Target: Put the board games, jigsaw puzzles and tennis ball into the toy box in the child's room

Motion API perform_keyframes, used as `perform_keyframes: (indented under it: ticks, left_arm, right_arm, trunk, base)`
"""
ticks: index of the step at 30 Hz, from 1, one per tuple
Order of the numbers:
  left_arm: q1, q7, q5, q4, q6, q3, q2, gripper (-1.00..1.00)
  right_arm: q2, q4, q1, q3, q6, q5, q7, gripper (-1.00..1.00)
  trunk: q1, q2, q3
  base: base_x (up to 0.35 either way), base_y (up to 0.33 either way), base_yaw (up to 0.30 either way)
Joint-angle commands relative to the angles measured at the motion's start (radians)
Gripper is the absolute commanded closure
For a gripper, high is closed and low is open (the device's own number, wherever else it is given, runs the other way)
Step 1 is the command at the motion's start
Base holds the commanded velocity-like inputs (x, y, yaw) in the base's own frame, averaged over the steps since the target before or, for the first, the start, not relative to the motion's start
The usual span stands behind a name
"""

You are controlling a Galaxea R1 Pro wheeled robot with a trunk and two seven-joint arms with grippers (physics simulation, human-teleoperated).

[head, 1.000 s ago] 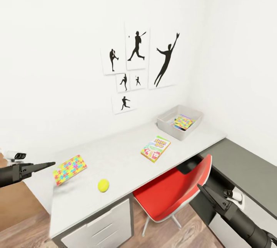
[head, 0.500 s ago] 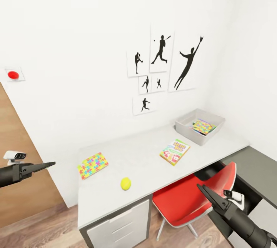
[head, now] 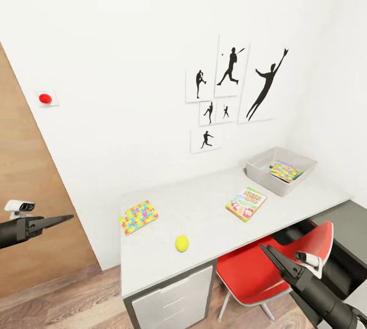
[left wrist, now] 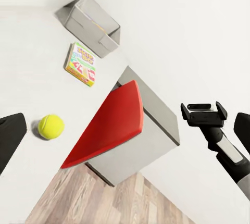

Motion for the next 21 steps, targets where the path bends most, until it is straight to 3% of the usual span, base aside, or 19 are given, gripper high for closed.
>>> perform_keyframes:
  ticks: [1,15,21]
  left_arm:
    - [-0.001,-0.004,-0.001,0.001,0.011,0.000,0.000,-1.00]
    - [-0.001,-0.004,-0.001,0.001,0.011,0.000,0.000,-1.00]
    - [-0.001,-0.004,-0.002,0.001,0.011,0.000,0.000,-1.00]
  right_arm:
    - [0.001,-0.001,-0.001,-0.001,0.007,-0.001,0.001,-1.00]
    - [0.001,-0.001,-0.002,-0.001,0.007,-0.001,0.001,-1.00]
    - [0.000,0.000,-0.002,0.000,0.007,-0.001,0.001,-1.00]
  trunk:
    - [0.001,-0.002,-0.002]
    - [0.001,-0.002,-0.002]
    - [0.001,-0.002,-0.002]
  base:
    - [-0.001,0.211,0.241]
    - [0.000,0.256,0.275]
    - [0.000,0.116,0.286]
